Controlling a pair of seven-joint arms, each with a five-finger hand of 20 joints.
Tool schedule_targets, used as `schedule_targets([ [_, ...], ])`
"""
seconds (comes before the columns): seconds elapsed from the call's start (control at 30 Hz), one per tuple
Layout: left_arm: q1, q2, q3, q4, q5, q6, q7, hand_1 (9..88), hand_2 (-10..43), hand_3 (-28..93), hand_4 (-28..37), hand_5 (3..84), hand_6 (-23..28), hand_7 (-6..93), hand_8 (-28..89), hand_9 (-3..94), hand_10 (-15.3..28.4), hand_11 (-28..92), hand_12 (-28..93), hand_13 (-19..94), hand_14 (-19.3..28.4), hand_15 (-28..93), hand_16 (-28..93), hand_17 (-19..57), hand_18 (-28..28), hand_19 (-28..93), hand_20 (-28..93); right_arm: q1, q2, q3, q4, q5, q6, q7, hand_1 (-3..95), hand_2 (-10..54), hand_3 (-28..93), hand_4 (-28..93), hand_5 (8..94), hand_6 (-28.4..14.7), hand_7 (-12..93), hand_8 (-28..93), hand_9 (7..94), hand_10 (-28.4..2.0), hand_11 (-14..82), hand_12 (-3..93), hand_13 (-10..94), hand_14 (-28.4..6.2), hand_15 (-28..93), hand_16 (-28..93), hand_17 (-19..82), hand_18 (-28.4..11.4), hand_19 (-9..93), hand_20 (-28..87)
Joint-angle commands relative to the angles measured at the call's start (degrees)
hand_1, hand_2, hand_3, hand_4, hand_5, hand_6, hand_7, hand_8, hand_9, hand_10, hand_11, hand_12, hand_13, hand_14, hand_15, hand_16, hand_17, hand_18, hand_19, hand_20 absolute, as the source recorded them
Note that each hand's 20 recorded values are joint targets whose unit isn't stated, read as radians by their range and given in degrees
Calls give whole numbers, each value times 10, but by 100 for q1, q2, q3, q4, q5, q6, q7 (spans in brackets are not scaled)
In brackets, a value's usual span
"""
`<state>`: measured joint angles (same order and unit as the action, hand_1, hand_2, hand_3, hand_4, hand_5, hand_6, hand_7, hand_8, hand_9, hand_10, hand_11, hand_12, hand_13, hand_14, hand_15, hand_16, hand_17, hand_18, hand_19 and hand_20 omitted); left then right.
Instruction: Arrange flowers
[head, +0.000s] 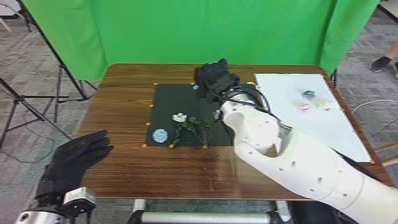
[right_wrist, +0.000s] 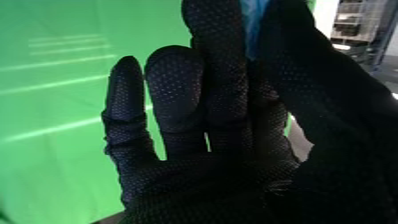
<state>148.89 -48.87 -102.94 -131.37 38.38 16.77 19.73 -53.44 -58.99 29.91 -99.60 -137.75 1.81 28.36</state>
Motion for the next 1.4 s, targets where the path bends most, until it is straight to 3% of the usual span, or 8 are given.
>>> schedule_targets([
  [0.03,-203,-89,19,47,99,-199,-193,279,47,796,-160,452,136,170,-95,379,219,341,94,255,284,636,-144,-92,230,608,119,-255,-751,-165,338,-290,-300,-46,513,-72,747,-283,745,24,393,-14,863,-78,266,317,620,-92,748,292,178,-222,783,312],
  [0.43,-315,-139,-10,100,148,-313,-294,279,48,795,-162,452,136,172,-96,378,219,342,94,256,284,637,-144,-92,230,608,118,-628,-896,-96,560,-492,-600,143,511,-72,749,-283,741,27,400,-20,861,-77,263,320,613,-91,746,298,173,-222,779,316],
  [0.6,-458,-145,58,138,176,-382,-352,279,48,795,-161,452,136,171,-96,378,219,343,94,255,284,637,-144,-92,231,609,118,-588,-948,-78,799,-671,-647,71,511,-73,750,-283,740,28,402,-21,860,-77,260,320,610,-92,744,301,170,-222,776,317],
  [1.0,-524,-209,53,154,197,-450,-428,279,47,795,-161,452,136,171,-95,378,219,343,93,256,284,636,-145,-92,231,608,118,-576,-880,-121,898,-1160,-832,46,507,-77,760,-283,726,31,420,-30,851,-75,244,333,594,-91,738,312,162,-223,769,319],
  [1.13,-490,-186,57,150,143,-408,-369,279,47,795,-161,452,136,171,-96,378,219,343,94,256,284,636,-145,-92,231,609,118,-622,-885,-106,836,-958,-955,112,504,-83,769,-283,708,28,432,-34,842,-74,231,352,578,-95,738,321,153,-223,766,322],
  [1.4,-532,-197,66,163,162,-444,-395,279,47,795,-162,452,136,172,-96,378,219,343,94,258,284,637,-145,-92,231,609,118,-776,-985,49,720,-880,-1273,51,479,-95,775,-283,670,14,441,-47,817,-74,209,371,546,-111,752,295,127,-230,750,334],
])
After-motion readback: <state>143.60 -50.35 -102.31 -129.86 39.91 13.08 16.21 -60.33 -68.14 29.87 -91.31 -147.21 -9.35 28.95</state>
